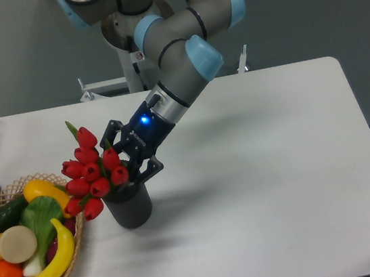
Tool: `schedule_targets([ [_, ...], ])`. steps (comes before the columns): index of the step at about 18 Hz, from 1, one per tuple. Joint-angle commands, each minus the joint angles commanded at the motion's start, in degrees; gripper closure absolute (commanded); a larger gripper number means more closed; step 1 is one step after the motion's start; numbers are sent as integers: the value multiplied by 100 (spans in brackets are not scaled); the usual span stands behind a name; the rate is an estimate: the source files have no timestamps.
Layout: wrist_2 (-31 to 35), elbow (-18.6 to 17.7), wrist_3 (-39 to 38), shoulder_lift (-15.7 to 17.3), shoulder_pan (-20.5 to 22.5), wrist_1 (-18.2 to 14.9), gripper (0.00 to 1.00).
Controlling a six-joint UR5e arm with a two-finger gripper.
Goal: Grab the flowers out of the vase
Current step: 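Lift the gripped tulips upward out of the black vase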
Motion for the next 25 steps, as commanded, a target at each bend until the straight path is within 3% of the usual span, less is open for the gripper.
schedule_targets([
  [15, -395, 114, -281, 114, 53, -9, 47],
  [25, -764, 290, -1160, 597, 70, -9, 47],
])
